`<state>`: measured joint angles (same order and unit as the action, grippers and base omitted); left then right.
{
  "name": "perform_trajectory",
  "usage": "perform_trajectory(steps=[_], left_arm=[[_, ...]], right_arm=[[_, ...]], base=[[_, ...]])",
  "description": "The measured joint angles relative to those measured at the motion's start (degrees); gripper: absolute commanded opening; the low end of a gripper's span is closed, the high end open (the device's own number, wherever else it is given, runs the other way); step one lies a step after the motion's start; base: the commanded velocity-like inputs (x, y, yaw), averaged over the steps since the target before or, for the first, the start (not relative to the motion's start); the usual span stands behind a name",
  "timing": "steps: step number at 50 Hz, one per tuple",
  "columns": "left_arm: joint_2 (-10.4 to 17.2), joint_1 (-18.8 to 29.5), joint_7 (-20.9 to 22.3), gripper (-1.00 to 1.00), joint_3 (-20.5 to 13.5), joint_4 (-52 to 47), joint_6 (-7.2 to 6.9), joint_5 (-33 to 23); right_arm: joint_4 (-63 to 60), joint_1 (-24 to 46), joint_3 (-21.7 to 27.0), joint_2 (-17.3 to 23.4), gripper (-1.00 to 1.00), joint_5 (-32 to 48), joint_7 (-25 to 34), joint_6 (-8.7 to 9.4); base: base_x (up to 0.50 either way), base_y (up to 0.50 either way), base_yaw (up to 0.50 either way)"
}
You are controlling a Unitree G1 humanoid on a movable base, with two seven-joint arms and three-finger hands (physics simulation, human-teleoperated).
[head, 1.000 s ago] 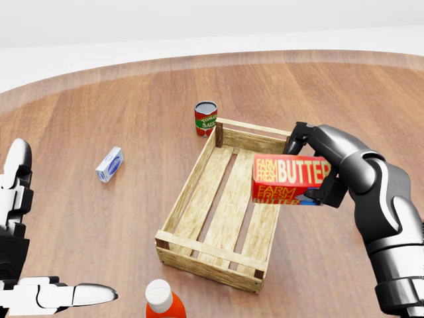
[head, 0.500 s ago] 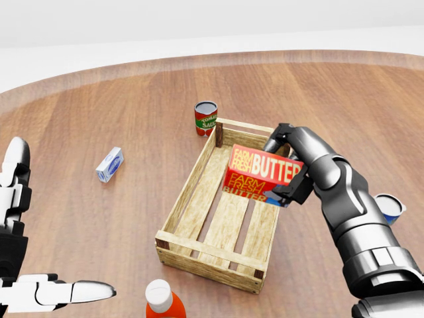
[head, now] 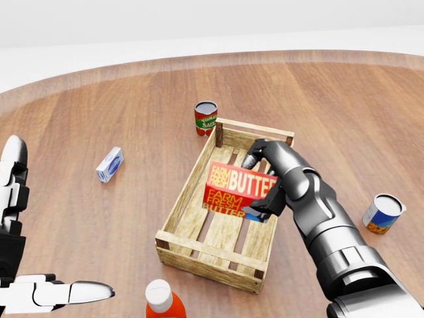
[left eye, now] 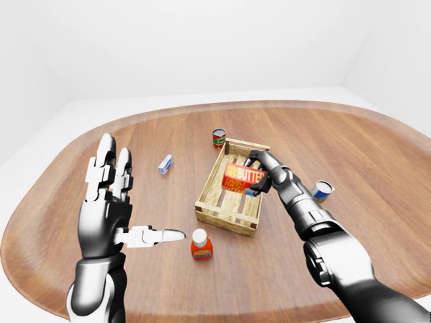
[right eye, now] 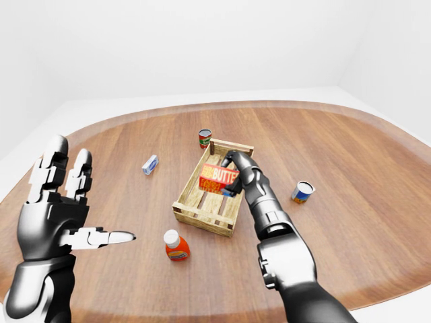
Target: Pick up the butter and put it in the tray.
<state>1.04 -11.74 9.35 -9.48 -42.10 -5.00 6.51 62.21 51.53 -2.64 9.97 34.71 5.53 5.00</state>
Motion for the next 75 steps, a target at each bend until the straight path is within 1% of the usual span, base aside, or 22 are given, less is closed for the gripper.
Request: perform_trajectory(steps=[21, 50, 75], left_arm=[[0.0, -0.1, 0.2, 1.0, -0.3, -0.3, 0.0, 0.4], [0.0, -0.1, 0.4, 1.0, -0.1, -0.5, 0.0, 0.3], [-0.2, -0.5, 0.6, 1.0, 0.2, -0.5, 0.0, 0.1]], right_arm=[[1.9, 0.4, 0.2, -2.4, -1.0, 0.9, -2.6, 0.0], [2.9, -0.3, 1.1, -3.4, -1.0, 1.0, -9.0, 0.0], [3.4, -1.1, 1.3, -4.4, -1.0, 2.2, -11.0, 0.0]], base=[[0.0, 0.0, 0.0], [0.0, 0.0, 0.0], [0.0, 0.0, 0.0]])
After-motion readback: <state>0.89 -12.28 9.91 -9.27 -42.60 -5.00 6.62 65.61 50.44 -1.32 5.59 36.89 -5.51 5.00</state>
